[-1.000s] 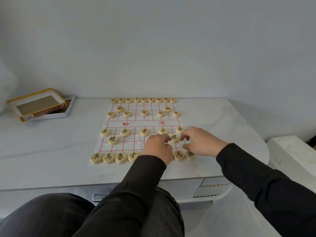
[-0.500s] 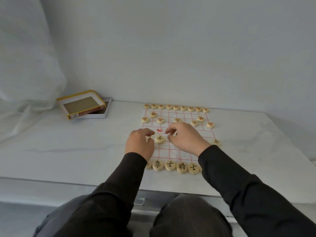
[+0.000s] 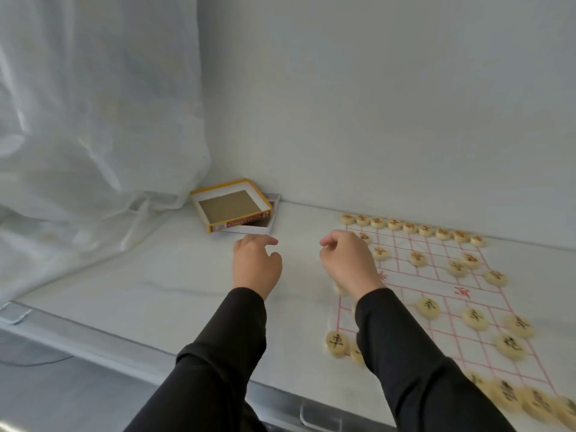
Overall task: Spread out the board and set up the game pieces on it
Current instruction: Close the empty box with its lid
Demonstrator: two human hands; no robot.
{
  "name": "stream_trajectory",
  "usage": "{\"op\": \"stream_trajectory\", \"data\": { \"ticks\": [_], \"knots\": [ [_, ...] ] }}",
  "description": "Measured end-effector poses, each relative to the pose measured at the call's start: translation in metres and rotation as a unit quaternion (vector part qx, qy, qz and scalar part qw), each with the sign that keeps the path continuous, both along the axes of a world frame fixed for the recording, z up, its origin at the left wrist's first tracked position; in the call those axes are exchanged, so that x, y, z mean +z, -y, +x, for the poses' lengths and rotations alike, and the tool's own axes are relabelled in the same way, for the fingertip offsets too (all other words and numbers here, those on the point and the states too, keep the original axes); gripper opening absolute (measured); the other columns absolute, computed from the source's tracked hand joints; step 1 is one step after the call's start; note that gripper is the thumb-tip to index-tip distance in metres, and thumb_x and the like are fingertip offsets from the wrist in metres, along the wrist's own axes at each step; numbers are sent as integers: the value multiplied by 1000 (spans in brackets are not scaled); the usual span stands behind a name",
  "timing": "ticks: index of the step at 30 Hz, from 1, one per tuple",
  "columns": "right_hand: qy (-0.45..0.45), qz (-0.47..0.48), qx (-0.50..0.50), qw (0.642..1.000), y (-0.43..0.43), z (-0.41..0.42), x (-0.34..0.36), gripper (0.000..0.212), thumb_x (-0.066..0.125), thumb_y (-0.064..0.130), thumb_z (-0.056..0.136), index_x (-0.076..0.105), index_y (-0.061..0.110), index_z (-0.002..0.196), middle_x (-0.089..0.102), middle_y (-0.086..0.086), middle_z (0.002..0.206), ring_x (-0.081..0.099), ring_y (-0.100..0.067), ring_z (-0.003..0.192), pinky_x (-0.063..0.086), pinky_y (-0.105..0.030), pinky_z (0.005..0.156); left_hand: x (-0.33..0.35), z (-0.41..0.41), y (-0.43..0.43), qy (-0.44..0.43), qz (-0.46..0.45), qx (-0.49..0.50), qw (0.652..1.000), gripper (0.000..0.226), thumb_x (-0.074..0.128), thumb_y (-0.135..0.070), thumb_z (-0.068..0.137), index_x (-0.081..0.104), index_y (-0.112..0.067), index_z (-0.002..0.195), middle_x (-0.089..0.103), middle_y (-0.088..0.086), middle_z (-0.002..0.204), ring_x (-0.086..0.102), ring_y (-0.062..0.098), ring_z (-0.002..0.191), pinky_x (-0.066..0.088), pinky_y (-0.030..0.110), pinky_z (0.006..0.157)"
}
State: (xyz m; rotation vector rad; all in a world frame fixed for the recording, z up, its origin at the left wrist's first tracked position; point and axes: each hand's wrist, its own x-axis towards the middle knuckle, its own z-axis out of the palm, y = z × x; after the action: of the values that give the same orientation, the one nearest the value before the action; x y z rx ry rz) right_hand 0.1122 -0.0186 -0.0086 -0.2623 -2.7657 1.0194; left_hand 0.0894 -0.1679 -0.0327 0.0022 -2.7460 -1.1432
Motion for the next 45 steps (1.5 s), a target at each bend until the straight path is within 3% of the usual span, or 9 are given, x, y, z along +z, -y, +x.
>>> {"op": "stream_trajectory", "data": {
  "ticks": [9, 15, 20, 25, 27, 34, 39, 42, 45],
  "knots": [
    [-16, 6, -3, 1000, 11, -36, -14, 29, 51, 11, 91, 61, 14, 118, 59, -5, 119, 54, -18, 110, 45, -25, 85, -18, -62, 6, 10, -260, 48, 964, 68, 44, -13, 85, 17, -19, 147, 6, 6, 156, -11, 32, 143, 0, 57, 112],
    [-4, -16, -4, 1000, 8, -41, -19, 29, 51, 11, 92, 60, 14, 119, 59, -6, 120, 55, -18, 108, 43, -22, 81, -20, -81, 19, -27, -298, 71, 952, 42, 48, -3, 81, 52, -19, 120, 54, -1, 120, 26, 25, 134, 5, 62, 108],
    [-10, -95, -29, 995, -8, -37, -8, 26, 50, 12, 93, 63, 12, 116, 62, -5, 118, 56, -15, 100, 42, -19, 74, -23, -78, 27, -175, -311, 42, 933, 23, 75, 5, 54, 65, -14, 60, 57, -3, 59, 57, 27, 83, 35, 64, 95],
    [41, -305, -65, 949, -12, -37, 2, 29, 47, 31, 96, 60, 8, 109, 65, -9, 101, 61, -21, 92, 49, -34, 78, -16, -69, 23, -324, -197, -72, 923, 18, 67, 4, 59, 68, -14, 60, 61, -5, 61, 63, 26, 82, 42, 60, 89],
    [67, -398, -62, 913, -13, -37, 5, 28, 48, 38, 95, 57, 14, 108, 66, -9, 100, 61, -19, 80, 49, -30, 65, -14, -65, 19, -335, -166, -125, 919, 16, 62, 1, 62, 67, -14, 61, 63, -7, 61, 63, 26, 86, 42, 48, 90],
    [63, -506, -99, 854, -21, -34, 6, 8, 62, 17, 89, 59, 9, 87, 53, -5, 66, 42, -13, 47, 33, -23, 40, -15, -57, 5, -310, -82, -221, 921, 23, 54, 6, 64, 70, -11, 67, 69, -3, 72, 63, 29, 96, 53, 46, 78],
    [12, -532, -153, 833, -29, -34, 11, 8, 59, 10, 89, 59, 7, 82, 52, -6, 61, 43, -11, 41, 37, -18, 34, -14, -59, 4, -304, -7, -66, 950, 59, 54, 15, 63, 62, -5, 118, 62, 8, 117, 48, 22, 114, 39, 29, 99],
    [-11, -532, -179, 828, -35, -33, 11, 12, 59, 11, 89, 57, 8, 78, 53, -7, 61, 44, -14, 44, 39, -17, 33, -27, -58, 8, -227, -92, -21, 969, 44, 61, -5, 73, 60, -6, 117, 62, 9, 112, 52, 32, 110, 39, 36, 94],
    [-30, -522, -203, 828, -41, -32, 10, 13, 59, 13, 90, 56, 8, 78, 55, -8, 62, 46, -15, 47, 41, -17, 33, -38, -58, 6, -72, -205, -56, 975, 34, 58, -42, 83, 63, -21, 109, 58, -5, 109, 40, 19, 119, 25, 31, 101]
  ]
}}
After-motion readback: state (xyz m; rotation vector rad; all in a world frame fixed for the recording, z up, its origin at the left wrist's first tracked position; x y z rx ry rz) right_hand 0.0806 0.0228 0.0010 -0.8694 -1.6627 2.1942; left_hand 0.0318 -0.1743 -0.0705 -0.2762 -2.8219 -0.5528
